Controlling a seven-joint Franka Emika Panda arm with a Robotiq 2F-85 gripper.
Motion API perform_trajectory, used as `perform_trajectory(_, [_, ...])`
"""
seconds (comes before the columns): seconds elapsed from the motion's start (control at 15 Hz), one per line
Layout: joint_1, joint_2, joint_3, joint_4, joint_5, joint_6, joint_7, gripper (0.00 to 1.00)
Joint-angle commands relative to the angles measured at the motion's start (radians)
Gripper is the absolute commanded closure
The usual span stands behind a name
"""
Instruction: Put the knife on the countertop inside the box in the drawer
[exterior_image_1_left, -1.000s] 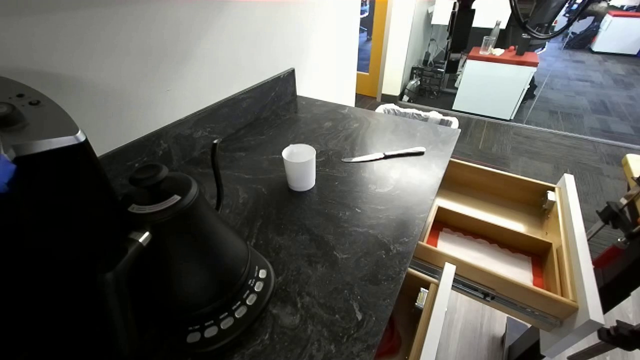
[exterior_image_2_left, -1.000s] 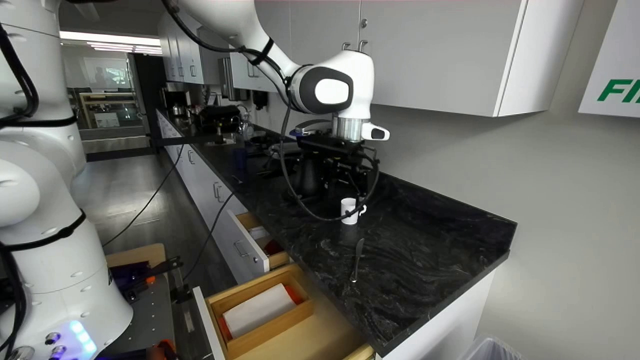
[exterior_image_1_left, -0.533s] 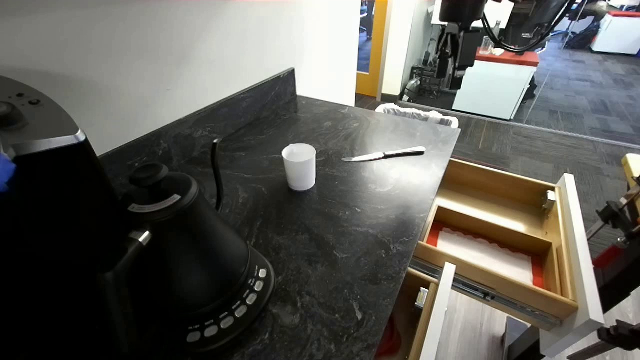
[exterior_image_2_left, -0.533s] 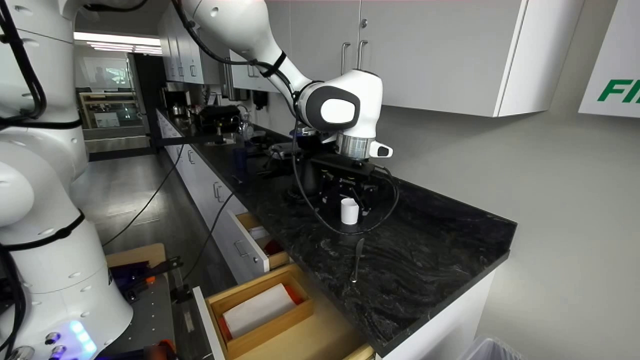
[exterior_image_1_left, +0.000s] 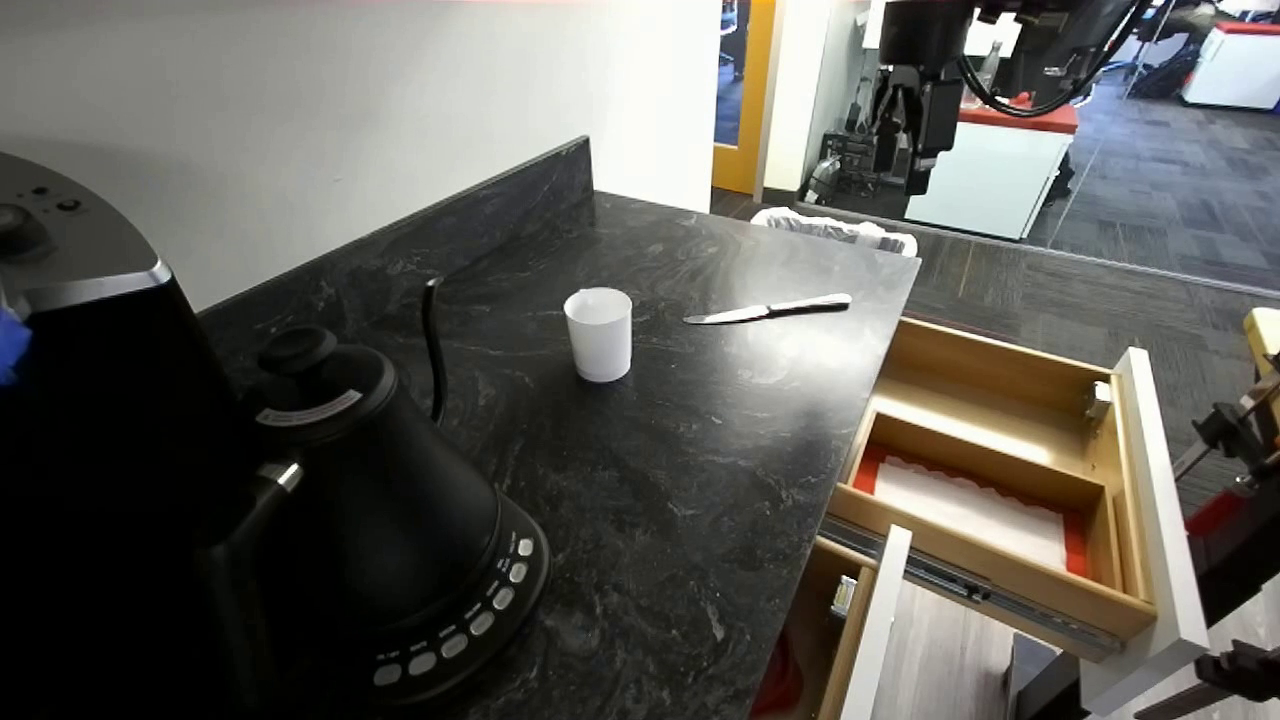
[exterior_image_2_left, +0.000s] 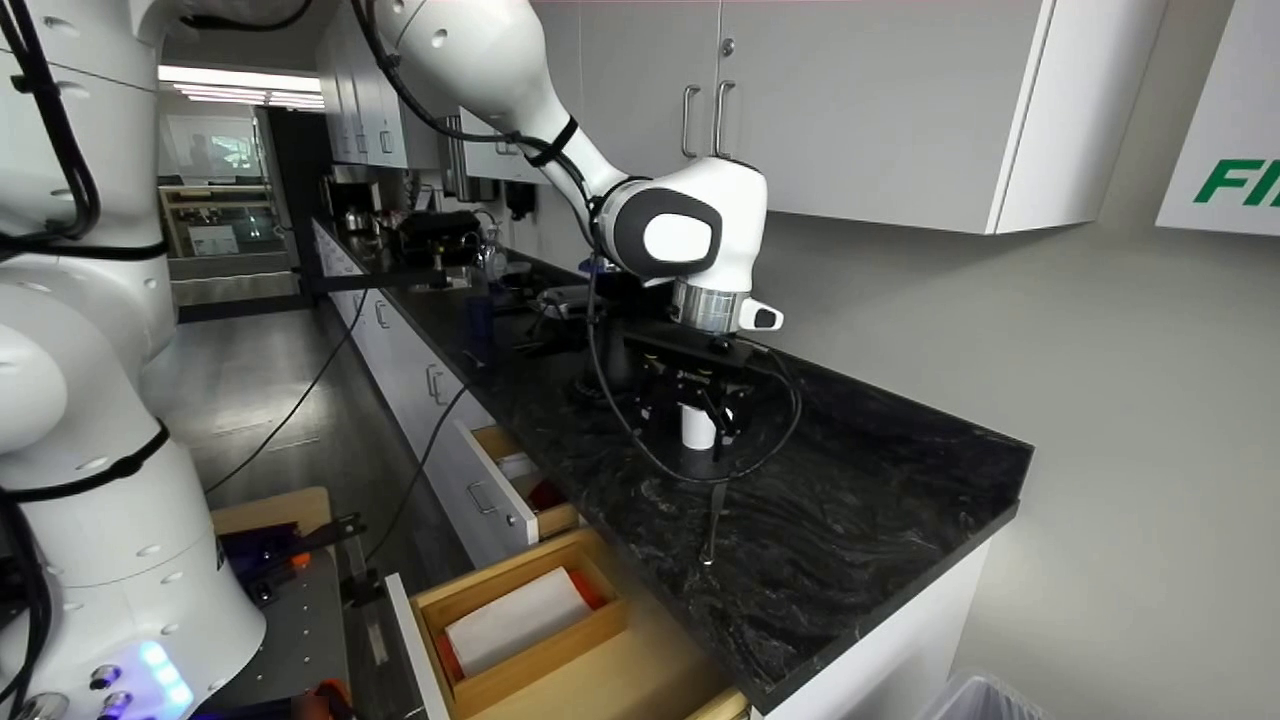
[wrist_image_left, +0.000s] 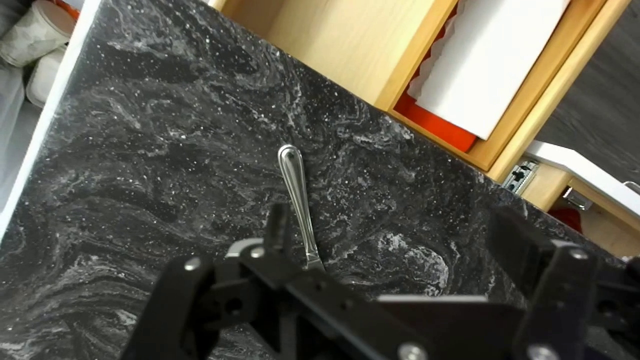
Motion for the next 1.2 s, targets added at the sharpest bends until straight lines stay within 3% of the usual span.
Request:
perform_trajectory(0.0, [-0.011,0.002,0.012,0.002,-0.004,-0.003,0.003,0.00])
perform_trajectory(0.47, [-0.009,0.018,0.013,0.017,-0.008,-0.011,0.004,0.00])
perform_trajectory(1.13, [-0.031,0.330,0.032,0.328,-0.064,-0.015,-0.042,0.00])
